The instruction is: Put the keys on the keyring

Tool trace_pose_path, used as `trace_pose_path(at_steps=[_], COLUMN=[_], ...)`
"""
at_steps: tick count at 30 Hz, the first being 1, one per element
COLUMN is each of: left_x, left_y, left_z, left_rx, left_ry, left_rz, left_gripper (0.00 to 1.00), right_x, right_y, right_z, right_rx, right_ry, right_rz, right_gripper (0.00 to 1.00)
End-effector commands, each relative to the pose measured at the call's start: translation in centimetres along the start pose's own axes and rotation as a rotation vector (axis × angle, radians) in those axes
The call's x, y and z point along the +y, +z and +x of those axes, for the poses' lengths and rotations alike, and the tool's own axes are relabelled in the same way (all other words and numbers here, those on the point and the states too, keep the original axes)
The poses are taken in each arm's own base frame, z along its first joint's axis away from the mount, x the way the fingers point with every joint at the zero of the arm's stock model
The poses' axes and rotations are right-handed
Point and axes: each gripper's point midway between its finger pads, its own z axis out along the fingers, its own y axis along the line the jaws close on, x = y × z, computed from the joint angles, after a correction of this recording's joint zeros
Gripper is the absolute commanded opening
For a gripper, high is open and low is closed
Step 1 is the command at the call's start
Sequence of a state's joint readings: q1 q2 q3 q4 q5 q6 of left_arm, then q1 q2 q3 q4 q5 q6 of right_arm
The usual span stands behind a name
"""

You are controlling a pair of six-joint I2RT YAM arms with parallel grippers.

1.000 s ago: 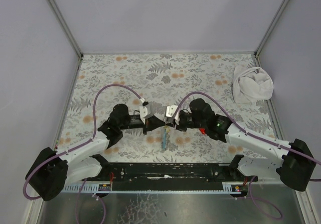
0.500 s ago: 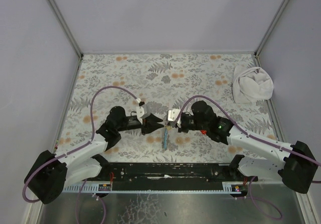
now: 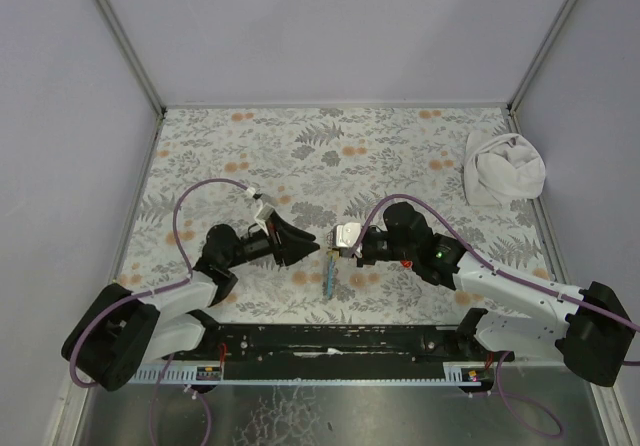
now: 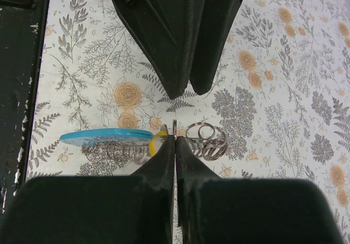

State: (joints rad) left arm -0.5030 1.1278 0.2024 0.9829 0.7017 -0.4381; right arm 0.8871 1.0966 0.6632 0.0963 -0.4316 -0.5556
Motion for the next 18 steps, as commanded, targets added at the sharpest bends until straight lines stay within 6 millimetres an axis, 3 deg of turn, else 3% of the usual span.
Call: trace_pose_path(at_steps=[1,8,18], left_x=[-1.1,-0.4,-0.8], left_y=[0.0,0.4,1.5], left_z=[-2.9,-2.6,-2.5], left_rx=[-0.155,-0.184,-0.169], left_ry=[-0.193,-0.469,-0.607], left_rz=[0.012,-0.004,0.086], left_gripper=[0.38,0.38,0.33], right_x=[-0.7,-0.5,-0.2], right_y=[-0.3,-0.2,-0.4], right_z=[-2.1,-2.4,-2.7], right_rx=[-0.081,-0.095,-0.105], right_ry=[-0.058,-0.073,-0.088], right_rz=[0.013,-0.001,-0.023], right_gripper=[0.0,0.0,0.0])
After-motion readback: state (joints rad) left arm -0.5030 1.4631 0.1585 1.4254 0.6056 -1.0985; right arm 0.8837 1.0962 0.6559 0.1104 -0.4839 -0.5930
